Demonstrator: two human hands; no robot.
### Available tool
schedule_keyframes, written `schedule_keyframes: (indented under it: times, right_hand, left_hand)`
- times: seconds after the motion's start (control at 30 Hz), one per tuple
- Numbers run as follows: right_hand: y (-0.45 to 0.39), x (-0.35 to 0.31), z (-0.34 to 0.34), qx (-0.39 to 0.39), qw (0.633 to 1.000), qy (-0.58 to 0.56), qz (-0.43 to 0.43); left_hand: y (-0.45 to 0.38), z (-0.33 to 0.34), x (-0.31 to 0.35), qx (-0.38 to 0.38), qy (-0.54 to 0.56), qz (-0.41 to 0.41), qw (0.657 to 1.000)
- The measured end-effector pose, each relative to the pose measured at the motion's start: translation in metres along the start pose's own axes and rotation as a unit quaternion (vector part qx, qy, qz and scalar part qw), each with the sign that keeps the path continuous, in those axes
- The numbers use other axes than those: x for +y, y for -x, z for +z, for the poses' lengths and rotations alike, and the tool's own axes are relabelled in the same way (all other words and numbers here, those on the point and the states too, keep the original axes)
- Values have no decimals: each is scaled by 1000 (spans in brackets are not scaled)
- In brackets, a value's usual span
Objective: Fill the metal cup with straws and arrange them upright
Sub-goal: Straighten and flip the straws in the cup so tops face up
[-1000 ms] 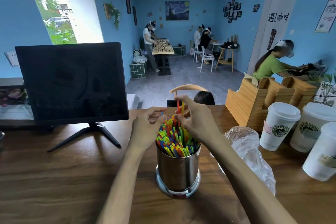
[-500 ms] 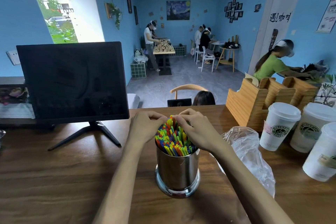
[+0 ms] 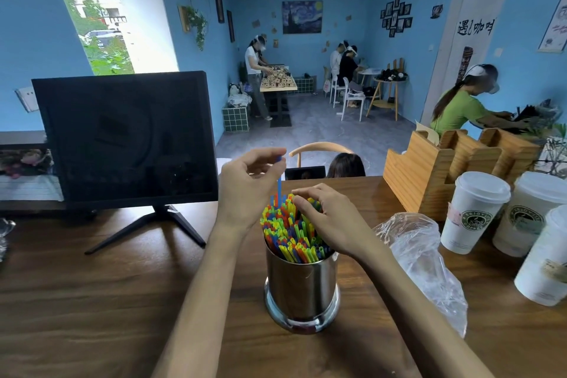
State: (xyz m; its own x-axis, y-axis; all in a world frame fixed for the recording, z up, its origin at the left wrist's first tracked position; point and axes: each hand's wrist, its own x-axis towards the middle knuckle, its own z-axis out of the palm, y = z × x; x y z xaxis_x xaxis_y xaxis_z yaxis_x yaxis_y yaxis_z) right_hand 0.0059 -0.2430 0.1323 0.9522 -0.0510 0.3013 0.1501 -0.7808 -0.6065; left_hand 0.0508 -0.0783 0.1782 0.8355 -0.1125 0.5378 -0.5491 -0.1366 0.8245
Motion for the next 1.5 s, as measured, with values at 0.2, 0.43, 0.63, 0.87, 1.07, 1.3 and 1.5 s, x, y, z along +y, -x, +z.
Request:
schedule_keyframes:
  times: [0.2,0.43,0.63,0.87,1.07,1.3,1.5]
  right_hand:
    - [2,-2,0,103,994,-28,-35]
    - [9,-28,-24,79,940,-332,3]
    - [-2,-37,-38,76,849,-517,80]
    - [-3,-46,-49,235,887,-393,-62]
    - [-6,-18,-35,215,962,-141,-89]
    - [1,0,-9,154,984,-13,-92]
    - [4,8,0,197,978,23,-68]
  left_hand:
    - [6,-18,52,70,97,142,983]
    - [24,-23,48,75,159,114,978]
    - [34,-20,20,16,85,35,996]
    - [37,-20,0,-135,-41,6,990]
    - [28,-14,-24,2,-28,-26,999]
    - [31,-1,-53,-30,-44,-91,994]
    - [32,0,-56,-22,-49,-95,994]
